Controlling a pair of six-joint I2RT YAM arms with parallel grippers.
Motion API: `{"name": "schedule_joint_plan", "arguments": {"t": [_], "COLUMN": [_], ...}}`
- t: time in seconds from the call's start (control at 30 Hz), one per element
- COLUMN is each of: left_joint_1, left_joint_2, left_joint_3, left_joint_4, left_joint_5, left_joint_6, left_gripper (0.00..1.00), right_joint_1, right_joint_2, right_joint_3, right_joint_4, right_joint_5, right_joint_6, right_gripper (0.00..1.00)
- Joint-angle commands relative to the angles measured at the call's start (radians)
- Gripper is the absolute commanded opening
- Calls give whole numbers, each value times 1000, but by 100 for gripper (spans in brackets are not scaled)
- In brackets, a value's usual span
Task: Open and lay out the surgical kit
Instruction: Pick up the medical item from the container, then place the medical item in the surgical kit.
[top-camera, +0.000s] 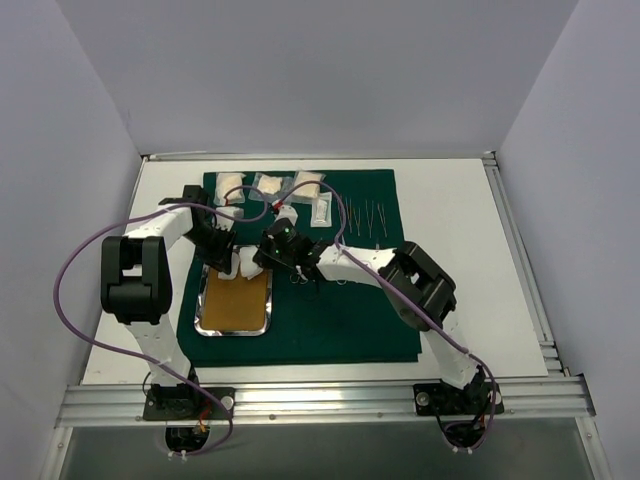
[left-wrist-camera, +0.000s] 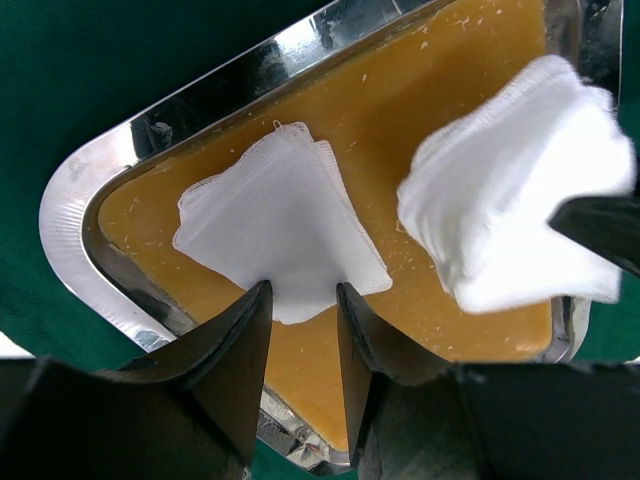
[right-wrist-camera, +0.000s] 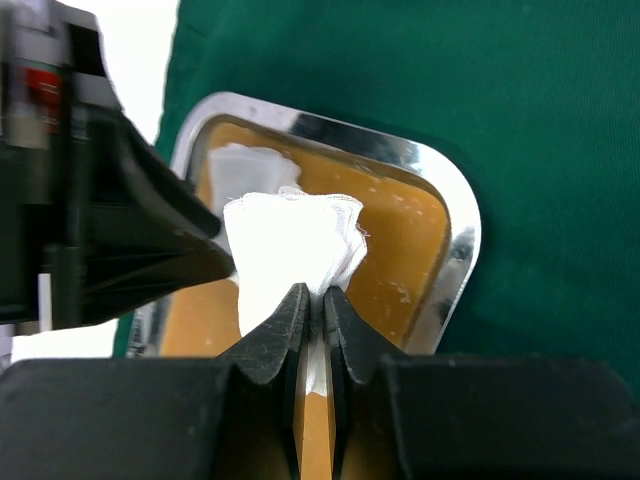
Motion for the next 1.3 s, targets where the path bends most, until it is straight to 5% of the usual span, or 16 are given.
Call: {"name": "schedule_joint_plan", "arguments": {"t": [0.0, 0.33, 0.7, 1.17, 1.27], "left_joint_1": [-4, -3, -3, -1, -1], "left_joint_2": [-25, -73, -73, -70, -78], "left_joint_3": [13, 36, 50, 58, 62], "left_joint_4": [13, -21, -30, -41, -47], "left_joint_5": [2, 28, 34, 34, 34], "left_joint_6": [18, 21, 12, 10, 10], "left_gripper": [42, 43, 43, 43, 44], "right_joint_1": [-9, -92, -147, -170, -172], "right_joint_2": [-86, -68, 197, 331, 322], "right_joint_3": [-8, 38, 243, 378, 383], "right_joint_4": [36, 85, 242, 142, 125], "right_joint_5": [3, 28, 84, 81, 69], "right_joint_6": [-7, -21, 55, 53, 34], "right_gripper": [0, 0, 0, 0, 10]}}
